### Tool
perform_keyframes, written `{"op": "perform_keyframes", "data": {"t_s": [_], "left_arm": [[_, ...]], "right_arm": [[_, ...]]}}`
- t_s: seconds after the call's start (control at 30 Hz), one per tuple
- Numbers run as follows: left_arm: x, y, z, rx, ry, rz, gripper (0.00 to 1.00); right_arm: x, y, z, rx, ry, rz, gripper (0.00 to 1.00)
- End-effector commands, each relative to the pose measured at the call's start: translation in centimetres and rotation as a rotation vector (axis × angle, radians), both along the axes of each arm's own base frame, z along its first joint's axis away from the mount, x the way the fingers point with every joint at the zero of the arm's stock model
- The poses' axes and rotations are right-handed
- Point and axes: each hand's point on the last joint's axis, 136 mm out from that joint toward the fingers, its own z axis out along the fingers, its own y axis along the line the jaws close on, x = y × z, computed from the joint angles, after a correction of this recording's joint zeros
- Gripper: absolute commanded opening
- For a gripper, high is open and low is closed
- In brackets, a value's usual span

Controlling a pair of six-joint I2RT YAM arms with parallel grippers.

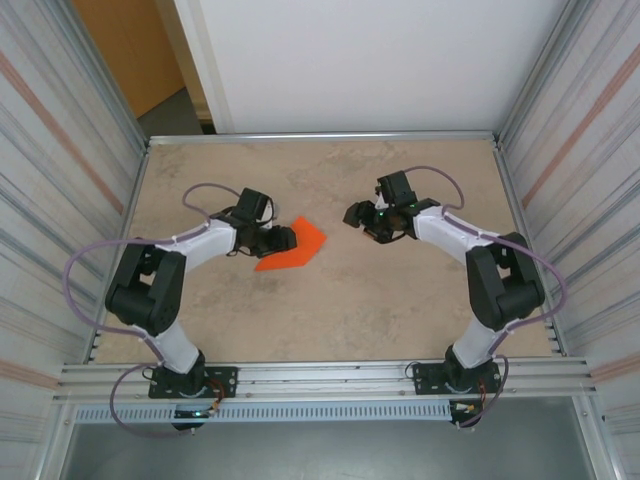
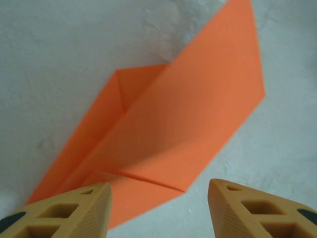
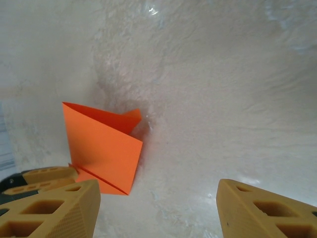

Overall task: Fold a paper plane with a square sheet of paper (pick it up from the middle)
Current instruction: Turn over the paper at the center of the table, then fold the wing for the fifth time at the center of the table.

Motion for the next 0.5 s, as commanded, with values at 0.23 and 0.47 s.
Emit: {"op": "perform_keyframes", "data": {"t_s": [0.23,0.47], "left_arm": [[1.6,-0.2,-2.2,0.007,0.095,0.05,0.5],[1.2,-0.1,-4.3,-0.027,0.228,0.188,0.4]], "right_arm": [[0.8,2.6,-1.1,0.045,0.079,0.1,0.61],[0.8,2.8,-1.4,0.064,0.082,0.043,0.62]]}}
